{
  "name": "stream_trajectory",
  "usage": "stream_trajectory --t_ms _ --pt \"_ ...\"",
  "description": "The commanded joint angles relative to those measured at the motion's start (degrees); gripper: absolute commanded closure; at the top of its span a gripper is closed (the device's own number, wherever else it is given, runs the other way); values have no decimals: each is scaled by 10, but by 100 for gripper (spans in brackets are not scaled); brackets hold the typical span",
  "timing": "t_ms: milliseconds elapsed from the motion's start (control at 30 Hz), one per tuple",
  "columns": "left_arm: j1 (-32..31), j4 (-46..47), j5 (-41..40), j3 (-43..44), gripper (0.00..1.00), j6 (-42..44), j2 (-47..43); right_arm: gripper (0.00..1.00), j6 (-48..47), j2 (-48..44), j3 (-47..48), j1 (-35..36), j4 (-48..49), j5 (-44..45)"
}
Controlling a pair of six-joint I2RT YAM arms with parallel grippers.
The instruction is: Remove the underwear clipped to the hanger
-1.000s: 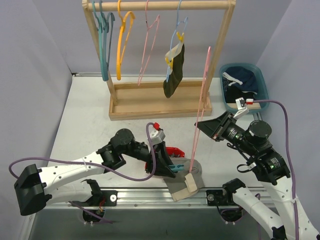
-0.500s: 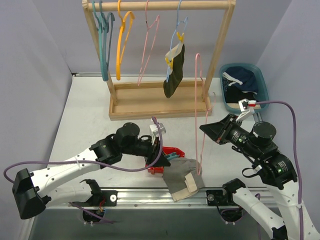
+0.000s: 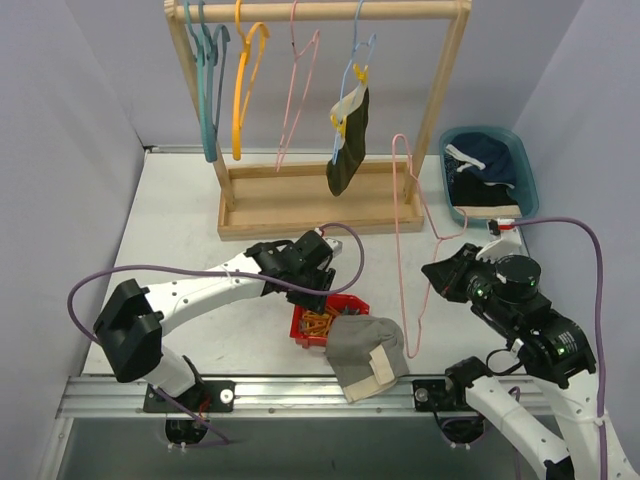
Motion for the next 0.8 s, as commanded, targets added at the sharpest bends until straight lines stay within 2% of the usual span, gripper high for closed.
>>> stream_trajectory --t_ms 0,33,133,267,367,467,533,633,767 --pt "-9 -49 -33 48 55 -10 8 100 -7 -10 -8 -3 -14 54" --pt "-10 -47 -33 51 40 -13 9 100 -6 -12 -12 -2 -15 58" --pt "-14 -48 -45 59 19 -16 5 100 -2 -15 -18 -2 -16 63" --pt "-22 -57 -45 62 7 -22 -4 100 1 -18 -22 -3 -21 90" --pt "-29 -57 -42 64 2 -32 -24 100 3 -15 -22 -2 -26 116" --pt "-41 -71 -71 72 4 -52 -60 100 -1 -2 -19 -3 -42 147" --pt "-45 -75 -107 74 5 -67 -111 100 5 12 -5 -2 -70 207" --pt "-45 -85 -155 69 6 -84 -186 100 2 79 14 -2 -116 280" --pt "-39 -96 -179 66 6 -84 -249 100 -19 164 5 0 -125 265"
